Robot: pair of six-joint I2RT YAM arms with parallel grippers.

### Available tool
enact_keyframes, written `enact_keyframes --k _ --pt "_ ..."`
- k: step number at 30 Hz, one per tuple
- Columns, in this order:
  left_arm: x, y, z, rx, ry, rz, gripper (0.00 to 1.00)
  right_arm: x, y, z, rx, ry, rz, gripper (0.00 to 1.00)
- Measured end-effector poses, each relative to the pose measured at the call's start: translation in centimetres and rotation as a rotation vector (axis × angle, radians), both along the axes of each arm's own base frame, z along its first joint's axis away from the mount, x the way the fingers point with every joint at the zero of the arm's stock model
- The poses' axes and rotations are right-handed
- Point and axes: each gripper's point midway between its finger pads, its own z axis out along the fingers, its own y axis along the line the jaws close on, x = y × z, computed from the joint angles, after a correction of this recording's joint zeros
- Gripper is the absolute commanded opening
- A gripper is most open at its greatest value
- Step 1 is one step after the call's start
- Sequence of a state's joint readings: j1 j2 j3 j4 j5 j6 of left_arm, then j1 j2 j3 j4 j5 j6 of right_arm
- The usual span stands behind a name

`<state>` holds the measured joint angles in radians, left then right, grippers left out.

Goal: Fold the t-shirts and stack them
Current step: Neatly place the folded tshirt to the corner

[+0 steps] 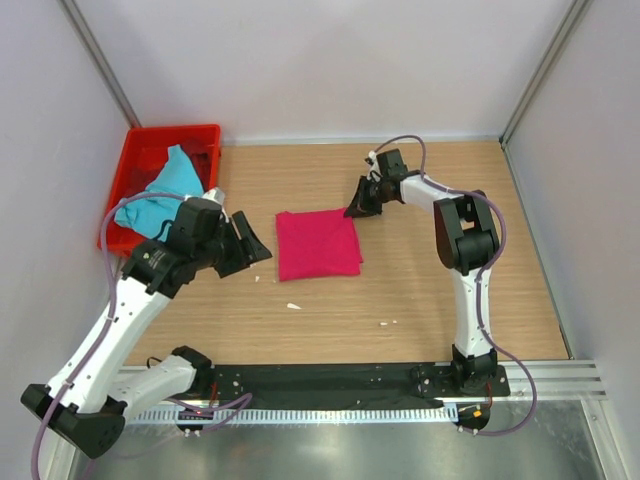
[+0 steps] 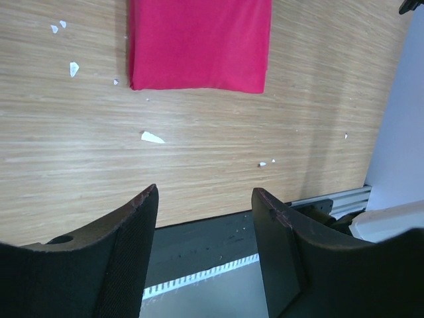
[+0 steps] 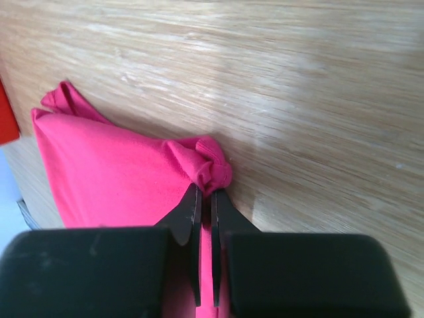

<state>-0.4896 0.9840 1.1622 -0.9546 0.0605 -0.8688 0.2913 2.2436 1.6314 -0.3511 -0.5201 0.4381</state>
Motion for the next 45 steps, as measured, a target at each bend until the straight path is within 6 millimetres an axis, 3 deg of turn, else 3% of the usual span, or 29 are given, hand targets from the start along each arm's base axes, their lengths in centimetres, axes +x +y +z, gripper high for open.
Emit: enact_keyframes --k 4,6,9,14,18,22,28,34,37,40,45 --pt "-0.5 0.2 -0.4 -0.005 0.016 0.01 0.57 0.1 -1.1 -0.3 -0.012 0.029 -0.12 0.01" --pt "-0.5 0.1 -0.7 -0.004 0.026 0.008 0.57 -0.5 -2.7 -0.2 -0.038 0.051 -0.215 0.01" --pt "-0.3 -0.3 -1.1 -0.005 0.047 -0.007 0.57 -2.1 -6.7 0.2 -0.094 0.098 -0.41 0.01" --pt "-0.1 -1.5 -2.2 -0.003 0.094 -0.076 0.56 -5.2 -14.9 0.6 -0.211 0.161 -0.761 0.01" --pt "-0.6 -2.4 -2.5 -0.018 0.115 -0.152 0.56 -9.6 -20.7 0.1 -0.32 0.216 -0.967 0.01" --pt "-1.3 -3.0 -2.2 -0.041 0.098 -0.218 0.56 -13.2 -24.2 0.0 -0.381 0.255 -1.067 0.01" --pt "-2.2 -4.3 -1.9 -0.061 0.088 -0.301 0.55 -15.8 -28.3 1.2 -0.436 0.257 -1.229 0.01" --pt "-2.8 -5.4 -1.9 -0.052 0.084 -0.363 0.56 -19.8 -33.6 3.1 -0.484 0.265 -1.427 0.01" --pt "-2.9 -5.7 -1.9 -0.051 0.083 -0.375 0.56 -20.5 -35.2 3.2 -0.521 0.262 -1.431 0.01" --pt "-2.9 -5.8 -1.9 -0.051 0.084 -0.378 0.56 -19.8 -35.7 3.1 -0.564 0.238 -1.347 0.01" --pt "-2.9 -5.8 -2.0 -0.051 0.087 -0.377 0.55 -14.3 -37.2 2.7 -0.593 0.17 -1.216 0.01"
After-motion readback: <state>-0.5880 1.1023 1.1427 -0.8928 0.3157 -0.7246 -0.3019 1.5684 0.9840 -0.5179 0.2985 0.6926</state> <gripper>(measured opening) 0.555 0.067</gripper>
